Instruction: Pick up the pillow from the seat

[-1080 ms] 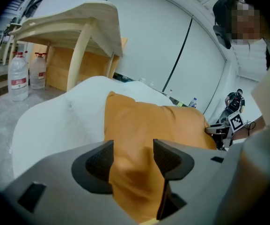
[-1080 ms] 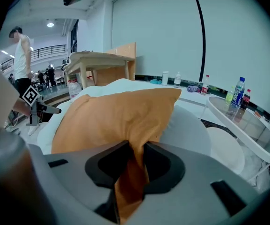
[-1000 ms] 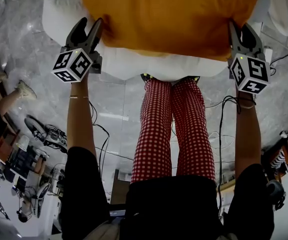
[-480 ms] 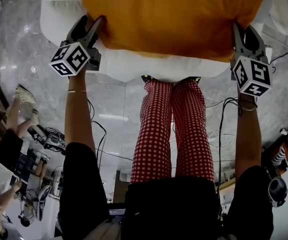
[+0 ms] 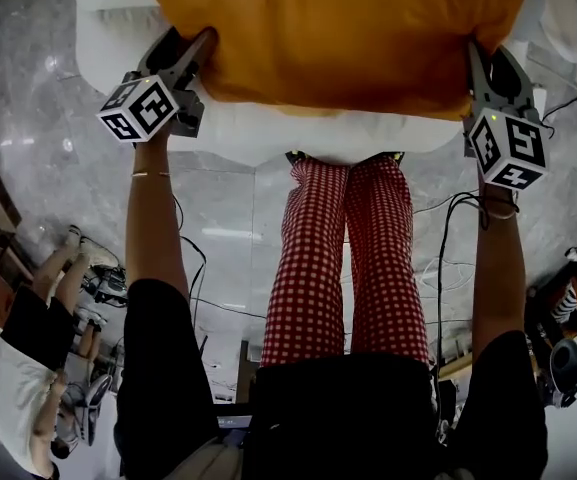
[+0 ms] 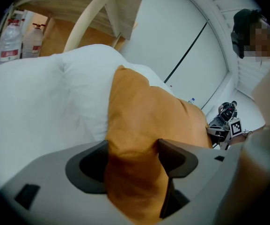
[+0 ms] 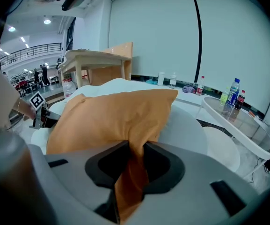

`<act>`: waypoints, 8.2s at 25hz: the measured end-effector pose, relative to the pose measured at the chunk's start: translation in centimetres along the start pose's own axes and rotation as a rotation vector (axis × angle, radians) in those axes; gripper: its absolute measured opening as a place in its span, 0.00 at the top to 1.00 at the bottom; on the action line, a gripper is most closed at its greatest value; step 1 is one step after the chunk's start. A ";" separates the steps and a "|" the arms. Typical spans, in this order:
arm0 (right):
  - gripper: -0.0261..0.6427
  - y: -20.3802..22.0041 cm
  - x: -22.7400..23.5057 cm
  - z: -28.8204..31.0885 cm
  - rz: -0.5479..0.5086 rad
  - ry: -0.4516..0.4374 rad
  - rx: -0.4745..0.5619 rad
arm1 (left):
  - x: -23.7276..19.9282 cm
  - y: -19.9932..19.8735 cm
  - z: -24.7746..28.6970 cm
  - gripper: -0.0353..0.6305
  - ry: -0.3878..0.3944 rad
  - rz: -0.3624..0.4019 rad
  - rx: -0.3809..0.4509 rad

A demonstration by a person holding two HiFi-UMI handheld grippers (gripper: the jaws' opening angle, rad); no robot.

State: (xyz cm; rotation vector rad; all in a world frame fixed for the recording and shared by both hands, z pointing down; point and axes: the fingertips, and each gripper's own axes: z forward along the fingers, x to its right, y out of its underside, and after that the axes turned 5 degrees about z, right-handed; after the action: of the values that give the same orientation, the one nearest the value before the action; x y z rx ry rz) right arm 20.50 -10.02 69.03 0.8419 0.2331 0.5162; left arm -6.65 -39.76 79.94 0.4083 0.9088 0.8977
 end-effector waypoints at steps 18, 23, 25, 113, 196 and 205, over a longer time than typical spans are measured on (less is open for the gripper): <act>0.81 -0.1 -0.3 -0.1 0.038 0.018 0.007 | 0.7 0.2 0.0 0.68 -0.082 0.026 -0.019; 0.81 -0.3 -0.1 -0.7 0.064 0.021 0.016 | 1.6 -0.1 -0.4 0.75 -0.076 0.007 -0.013; 0.82 -0.2 0.0 -1.0 0.076 0.021 0.021 | 1.9 -0.1 -0.7 0.77 -0.079 0.011 -0.015; 0.83 -6.9 4.5 -14.6 0.280 -0.054 0.158 | 18.0 -7.7 -13.2 0.80 -0.136 0.004 0.112; 0.86 -30.0 1.1 -33.0 0.289 -0.179 0.448 | 33.9 -28.5 -35.1 0.80 -0.208 0.158 0.393; 0.86 -31.5 1.5 -33.0 0.287 -0.212 0.474 | 34.8 -29.6 -35.1 0.81 -0.211 0.180 0.399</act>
State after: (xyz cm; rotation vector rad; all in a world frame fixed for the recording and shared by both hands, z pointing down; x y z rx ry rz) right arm 19.56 -5.17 23.63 1.3963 0.0358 0.6458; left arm -10.31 -30.61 23.18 0.9231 0.8638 0.8158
